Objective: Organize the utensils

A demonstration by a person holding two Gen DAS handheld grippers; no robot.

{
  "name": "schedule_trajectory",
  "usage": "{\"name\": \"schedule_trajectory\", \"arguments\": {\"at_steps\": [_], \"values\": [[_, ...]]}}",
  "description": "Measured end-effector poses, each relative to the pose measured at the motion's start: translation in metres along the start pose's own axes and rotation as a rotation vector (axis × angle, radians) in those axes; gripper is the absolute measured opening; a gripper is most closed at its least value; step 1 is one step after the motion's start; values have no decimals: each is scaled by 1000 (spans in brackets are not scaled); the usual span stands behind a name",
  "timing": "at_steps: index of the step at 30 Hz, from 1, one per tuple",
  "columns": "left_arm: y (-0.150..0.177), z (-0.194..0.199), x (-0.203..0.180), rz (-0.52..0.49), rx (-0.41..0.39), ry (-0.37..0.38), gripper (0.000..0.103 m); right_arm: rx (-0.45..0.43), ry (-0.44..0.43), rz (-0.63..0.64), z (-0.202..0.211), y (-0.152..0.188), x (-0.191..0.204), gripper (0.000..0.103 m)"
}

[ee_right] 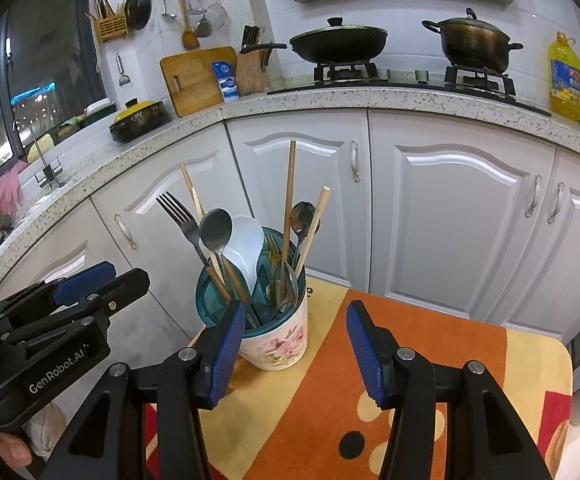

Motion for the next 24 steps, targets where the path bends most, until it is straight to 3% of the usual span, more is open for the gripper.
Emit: {"name": "schedule_trajectory", "arguments": {"at_steps": [24], "values": [[1, 1, 3, 6, 4, -14, 41, 4, 4, 17, -1, -2, 3, 51]]}}
Point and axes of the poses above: each gripper's, at about its wrist camera, not at the fingertips, and z roughly against the way its jaws point, x to its left, y to its underside, the point moved 10 cm from there along -z, roughly the way its jaws point, and after that the axes turned 5 degrees about -x, right-handed, at the moved point
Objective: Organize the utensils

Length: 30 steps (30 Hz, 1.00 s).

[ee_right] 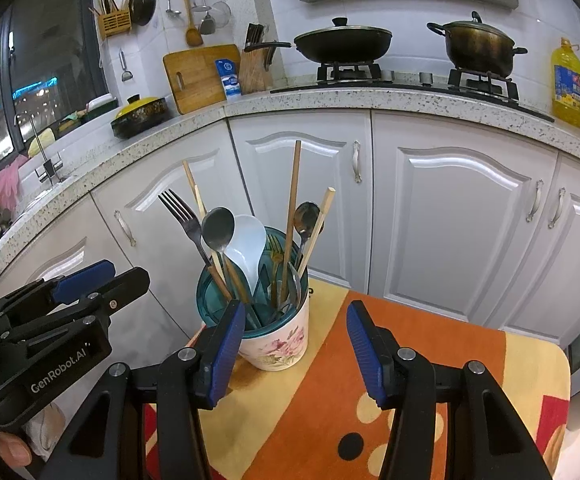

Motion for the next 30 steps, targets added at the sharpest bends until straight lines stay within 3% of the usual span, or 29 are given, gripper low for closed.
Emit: {"name": "schedule_trajectory", "arguments": {"at_steps": [30], "values": [[3, -4, 1, -4, -2, -3, 41, 14, -6, -10, -6, 6, -2, 51]]}}
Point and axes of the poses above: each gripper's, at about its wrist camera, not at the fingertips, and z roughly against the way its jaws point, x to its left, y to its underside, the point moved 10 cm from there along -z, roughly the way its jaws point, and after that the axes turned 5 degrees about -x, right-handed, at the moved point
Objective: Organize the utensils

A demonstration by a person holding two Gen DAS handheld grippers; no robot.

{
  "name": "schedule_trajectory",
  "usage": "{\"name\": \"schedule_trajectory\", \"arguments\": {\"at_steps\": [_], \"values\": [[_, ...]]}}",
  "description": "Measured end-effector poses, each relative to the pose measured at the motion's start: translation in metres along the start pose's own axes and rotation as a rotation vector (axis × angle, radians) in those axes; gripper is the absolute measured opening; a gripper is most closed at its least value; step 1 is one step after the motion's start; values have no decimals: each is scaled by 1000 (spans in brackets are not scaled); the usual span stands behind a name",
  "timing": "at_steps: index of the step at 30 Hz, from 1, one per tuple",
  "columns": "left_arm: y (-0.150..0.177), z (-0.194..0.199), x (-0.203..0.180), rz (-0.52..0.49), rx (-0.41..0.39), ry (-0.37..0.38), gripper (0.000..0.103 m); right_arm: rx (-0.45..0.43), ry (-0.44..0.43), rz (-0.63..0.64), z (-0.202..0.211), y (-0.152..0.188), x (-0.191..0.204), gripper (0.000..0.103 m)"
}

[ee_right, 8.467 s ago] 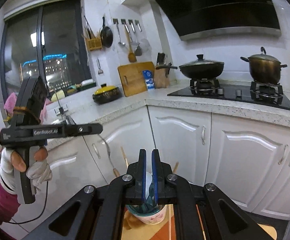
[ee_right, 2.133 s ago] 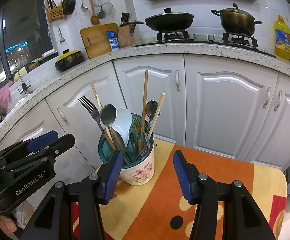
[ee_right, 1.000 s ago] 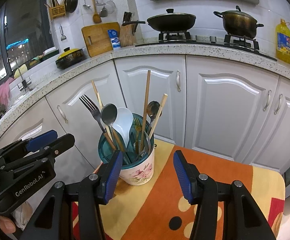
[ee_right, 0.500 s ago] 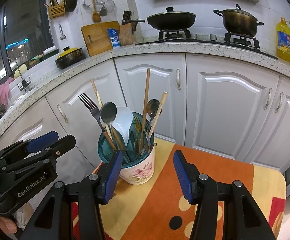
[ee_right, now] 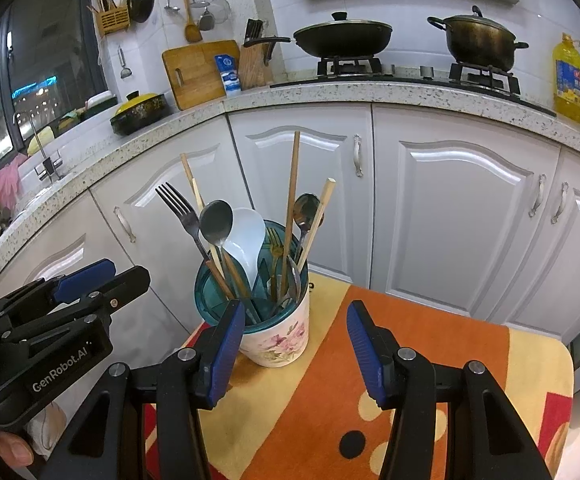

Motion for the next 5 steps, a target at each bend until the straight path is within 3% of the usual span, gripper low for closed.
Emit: {"name": "schedule_trajectory", "arguments": {"at_steps": [5], "values": [[2, -2, -3, -11, -5, 7, 41, -5, 24, -23, 1, 9, -22, 55]]}}
Point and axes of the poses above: each gripper's, at about its wrist camera, not at the fingertips, and z roughly against the way its jaws point, x to its left, y to its underside, the point moved 10 cm from there along -z, roughly the way its jaws point, and after that the axes turned 5 degrees about -x, right-handed, at the moved point
